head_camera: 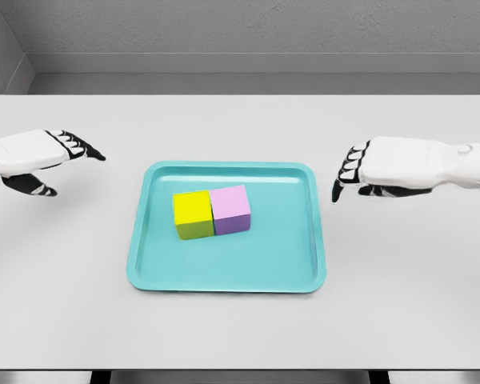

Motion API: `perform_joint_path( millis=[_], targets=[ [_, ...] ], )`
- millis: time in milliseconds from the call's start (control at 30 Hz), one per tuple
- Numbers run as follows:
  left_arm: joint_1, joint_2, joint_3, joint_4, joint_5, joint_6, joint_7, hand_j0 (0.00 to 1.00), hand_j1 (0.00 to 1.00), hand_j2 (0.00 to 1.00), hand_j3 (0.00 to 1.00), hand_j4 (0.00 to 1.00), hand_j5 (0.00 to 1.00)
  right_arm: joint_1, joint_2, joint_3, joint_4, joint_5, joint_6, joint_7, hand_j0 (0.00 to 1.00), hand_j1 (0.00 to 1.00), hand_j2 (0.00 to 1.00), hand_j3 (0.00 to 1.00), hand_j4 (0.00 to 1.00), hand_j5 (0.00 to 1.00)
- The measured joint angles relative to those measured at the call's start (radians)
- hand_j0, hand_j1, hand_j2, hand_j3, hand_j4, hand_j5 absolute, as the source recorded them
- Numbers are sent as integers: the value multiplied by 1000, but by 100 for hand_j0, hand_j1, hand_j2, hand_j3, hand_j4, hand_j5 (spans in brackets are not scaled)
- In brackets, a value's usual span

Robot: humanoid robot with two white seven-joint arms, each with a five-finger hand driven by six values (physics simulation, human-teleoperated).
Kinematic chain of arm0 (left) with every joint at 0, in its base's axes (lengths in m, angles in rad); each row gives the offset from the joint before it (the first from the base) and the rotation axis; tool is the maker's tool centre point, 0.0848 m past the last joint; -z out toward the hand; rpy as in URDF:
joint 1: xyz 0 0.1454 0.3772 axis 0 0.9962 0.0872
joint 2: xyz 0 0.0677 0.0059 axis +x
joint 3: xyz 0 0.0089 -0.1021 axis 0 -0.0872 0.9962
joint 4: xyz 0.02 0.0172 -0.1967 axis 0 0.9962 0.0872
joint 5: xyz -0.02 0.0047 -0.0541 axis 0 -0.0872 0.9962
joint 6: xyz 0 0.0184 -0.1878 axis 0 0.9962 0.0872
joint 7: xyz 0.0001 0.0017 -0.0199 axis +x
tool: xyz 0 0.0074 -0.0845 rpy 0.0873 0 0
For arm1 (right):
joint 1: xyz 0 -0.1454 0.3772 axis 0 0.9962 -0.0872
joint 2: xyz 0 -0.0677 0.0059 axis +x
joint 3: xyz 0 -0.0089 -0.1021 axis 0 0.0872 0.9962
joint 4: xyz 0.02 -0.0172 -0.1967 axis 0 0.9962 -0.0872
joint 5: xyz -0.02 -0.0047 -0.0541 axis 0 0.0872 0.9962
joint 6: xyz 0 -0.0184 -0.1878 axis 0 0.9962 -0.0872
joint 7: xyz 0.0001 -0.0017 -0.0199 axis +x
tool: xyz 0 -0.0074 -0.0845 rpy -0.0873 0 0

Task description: Push two cubes

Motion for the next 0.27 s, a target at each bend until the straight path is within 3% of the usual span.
perform_joint_path(
  millis=[267],
  targets=[
    [6, 28, 5, 28, 55, 0, 3, 100, 100, 100, 100, 100, 100, 8, -18, -38, 54, -16, 0, 0, 97, 97, 97, 97, 97, 97]
  ],
)
